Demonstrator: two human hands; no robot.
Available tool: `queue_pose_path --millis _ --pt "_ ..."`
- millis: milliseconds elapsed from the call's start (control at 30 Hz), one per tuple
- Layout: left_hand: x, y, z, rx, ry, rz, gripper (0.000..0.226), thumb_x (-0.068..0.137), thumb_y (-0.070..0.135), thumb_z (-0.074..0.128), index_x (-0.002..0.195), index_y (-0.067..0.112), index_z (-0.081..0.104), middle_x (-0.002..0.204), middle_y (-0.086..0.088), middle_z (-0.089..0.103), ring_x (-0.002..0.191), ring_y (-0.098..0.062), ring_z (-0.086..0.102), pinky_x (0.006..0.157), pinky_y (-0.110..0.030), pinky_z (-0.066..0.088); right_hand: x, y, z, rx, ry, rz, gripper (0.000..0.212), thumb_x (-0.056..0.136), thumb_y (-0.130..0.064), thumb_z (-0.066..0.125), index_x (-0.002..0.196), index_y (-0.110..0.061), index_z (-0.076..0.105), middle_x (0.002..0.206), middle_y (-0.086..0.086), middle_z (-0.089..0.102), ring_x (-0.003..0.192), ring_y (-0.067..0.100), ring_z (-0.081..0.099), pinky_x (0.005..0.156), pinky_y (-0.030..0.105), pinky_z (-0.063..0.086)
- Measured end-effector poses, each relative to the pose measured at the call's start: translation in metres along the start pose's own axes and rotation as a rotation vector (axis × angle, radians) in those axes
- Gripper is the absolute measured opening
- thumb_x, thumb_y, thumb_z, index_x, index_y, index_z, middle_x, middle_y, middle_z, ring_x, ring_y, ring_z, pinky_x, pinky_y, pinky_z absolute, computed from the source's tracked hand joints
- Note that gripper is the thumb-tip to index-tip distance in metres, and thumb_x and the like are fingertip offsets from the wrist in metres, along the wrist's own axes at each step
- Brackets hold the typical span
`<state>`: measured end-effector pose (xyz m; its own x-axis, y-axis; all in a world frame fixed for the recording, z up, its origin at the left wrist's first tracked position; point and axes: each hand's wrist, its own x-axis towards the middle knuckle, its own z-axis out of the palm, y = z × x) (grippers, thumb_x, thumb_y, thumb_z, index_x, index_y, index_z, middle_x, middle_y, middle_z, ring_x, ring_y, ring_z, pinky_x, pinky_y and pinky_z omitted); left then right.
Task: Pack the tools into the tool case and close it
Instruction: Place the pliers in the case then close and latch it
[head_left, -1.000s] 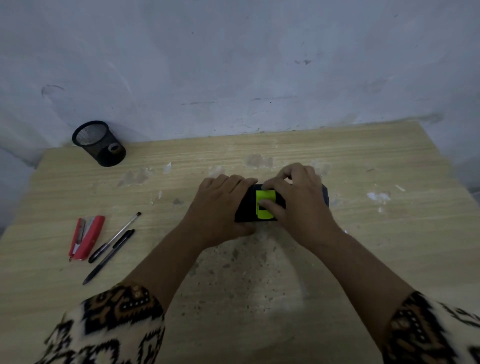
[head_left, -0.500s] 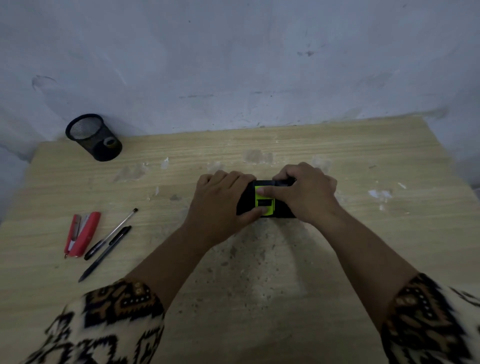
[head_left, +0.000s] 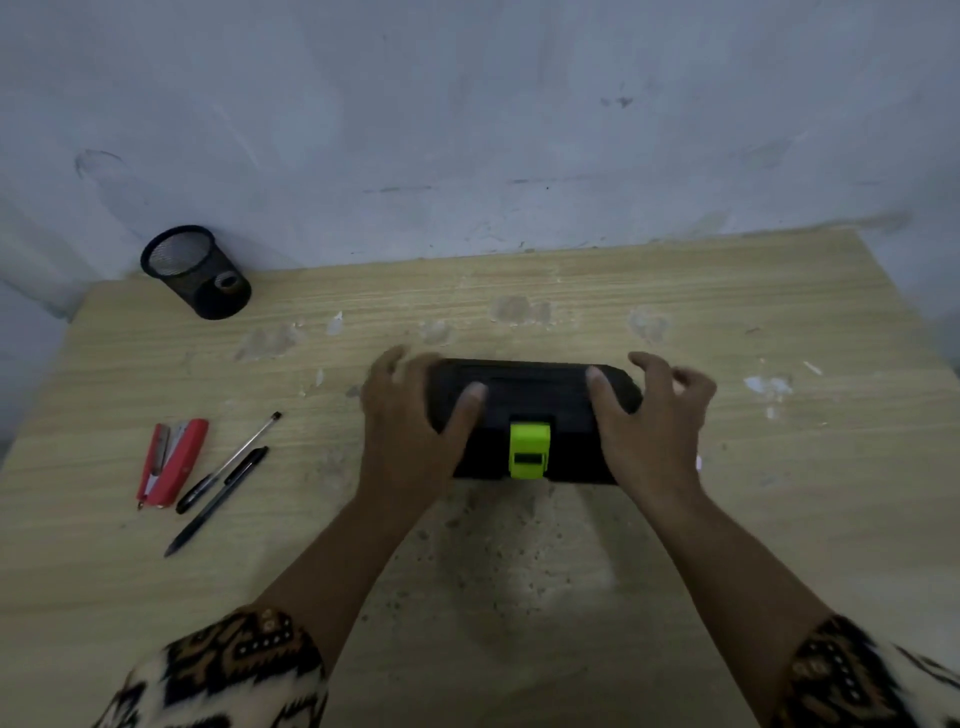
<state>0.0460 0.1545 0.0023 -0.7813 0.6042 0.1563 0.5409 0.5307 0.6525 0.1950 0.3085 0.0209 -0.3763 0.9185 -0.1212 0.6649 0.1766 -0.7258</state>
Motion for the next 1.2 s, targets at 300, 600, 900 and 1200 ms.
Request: queue_pose_path --millis 300,600,900,1200 --pt "-0.038 -0.026 0.03 -0.353 -0.078 -0.43 0.047 0.097 0.048 0.047 0.139 0.027 0.044 0.119 0.01 0.056 0.109 -0.014 0.058 0.078 -0.022 0.046 -0.015 0.035 0.018 0.172 0.005 0.067 0.039 0.095 -0.032 0.056 0.129 -0.014 0.055 0.107 -0.007 0.057 0.098 0.012 0.057 0.068 0.011 0.038" --pt "-0.012 -0.017 0.052 -0.299 -0.026 -0.291 0.045 0.101 0.04 0.04 0.144 0.025 0.038 0.13 0.013 0.049 0.115 -0.006 0.049 0.094 -0.027 0.043 0.01 0.069 -0.002 -0.09 -0.45 -0.264 0.124 0.053 -0.073 0.077 0.149 -0.05 0.003 0.151 -0.011 0.006 0.138 0.019 0.025 0.11 0.042 0.039" --pt "0.036 0.02 0.093 -0.336 0.0 -0.297 0.042 0.102 0.037 0.039 0.143 0.024 0.041 0.125 0.012 0.052 0.11 -0.006 0.051 0.088 -0.024 0.043 0.084 0.079 -0.023 -0.051 -0.471 -0.293 0.122 0.052 -0.066 0.079 0.149 -0.053 0.007 0.153 -0.018 0.0 0.142 0.014 0.018 0.113 0.039 0.035" --pt "0.085 0.031 0.106 -0.287 0.018 -0.305 0.044 0.104 0.039 0.031 0.142 0.02 0.043 0.117 0.01 0.053 0.101 -0.006 0.051 0.07 -0.008 0.037 0.137 0.074 -0.014 -0.095 -0.433 -0.364 0.116 0.062 -0.048 0.086 0.149 -0.053 0.009 0.159 -0.01 -0.004 0.145 0.02 0.017 0.113 0.041 0.033"
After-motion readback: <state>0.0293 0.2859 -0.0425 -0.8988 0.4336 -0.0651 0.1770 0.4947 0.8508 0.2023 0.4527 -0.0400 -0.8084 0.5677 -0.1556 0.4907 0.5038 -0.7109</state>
